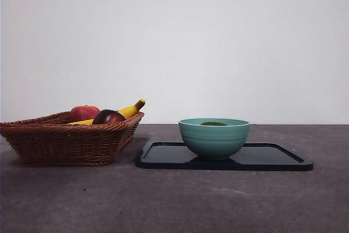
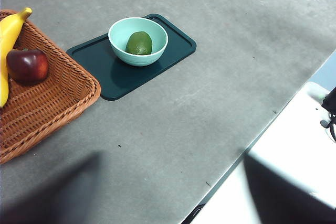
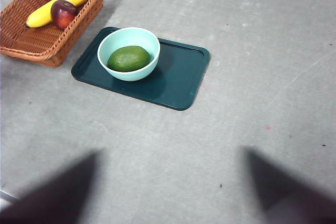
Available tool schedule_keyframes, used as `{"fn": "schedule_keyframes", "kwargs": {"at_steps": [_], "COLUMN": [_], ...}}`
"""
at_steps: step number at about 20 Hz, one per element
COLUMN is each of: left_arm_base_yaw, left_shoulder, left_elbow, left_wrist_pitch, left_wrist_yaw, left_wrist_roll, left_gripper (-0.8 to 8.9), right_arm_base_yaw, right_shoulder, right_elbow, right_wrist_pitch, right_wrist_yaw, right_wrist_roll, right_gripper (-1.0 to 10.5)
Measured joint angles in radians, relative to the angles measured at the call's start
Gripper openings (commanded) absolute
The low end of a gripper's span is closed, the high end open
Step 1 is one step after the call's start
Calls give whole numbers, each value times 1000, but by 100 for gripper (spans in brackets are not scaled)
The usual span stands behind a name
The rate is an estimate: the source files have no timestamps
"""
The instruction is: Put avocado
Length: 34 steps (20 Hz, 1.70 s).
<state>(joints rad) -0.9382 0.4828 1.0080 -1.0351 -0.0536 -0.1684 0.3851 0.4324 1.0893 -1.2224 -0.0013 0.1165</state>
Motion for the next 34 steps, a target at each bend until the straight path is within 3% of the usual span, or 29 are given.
{"fn": "schedule_keyframes", "kwargs": {"at_steps": [14,16,20,23,25,31,34], "left_arm_base_yaw": [2,69,344,578,673,801,831], "left_shoulder": [0,0,-2,-25,-38,-230,-332], "left_elbow": [0,0,-69,-241,-360,-735,-860], "left_wrist_pitch": [6,6,87,400,565,849,904], "left_wrist_yaw": [0,9,25,27,26,26,26], "left_wrist_roll": [-1,-1,21,98,108,105,98], "left_gripper": [24,24,24,24,24,24,24], "right_arm_base_yaw": [0,0,0,0,0,0,0], "right_shoulder": [0,0,0,0,0,0,0], "right_elbow": [0,0,0,0,0,0,0], "right_wrist_pitch": [7,7,7,7,7,7,7], "right_wrist_yaw": [-2,-2,-2,-2,-2,-2,-2], "right_wrist_roll": [0,0,0,0,0,0,0], "right_gripper": [33,32,32,32,32,32,32]}}
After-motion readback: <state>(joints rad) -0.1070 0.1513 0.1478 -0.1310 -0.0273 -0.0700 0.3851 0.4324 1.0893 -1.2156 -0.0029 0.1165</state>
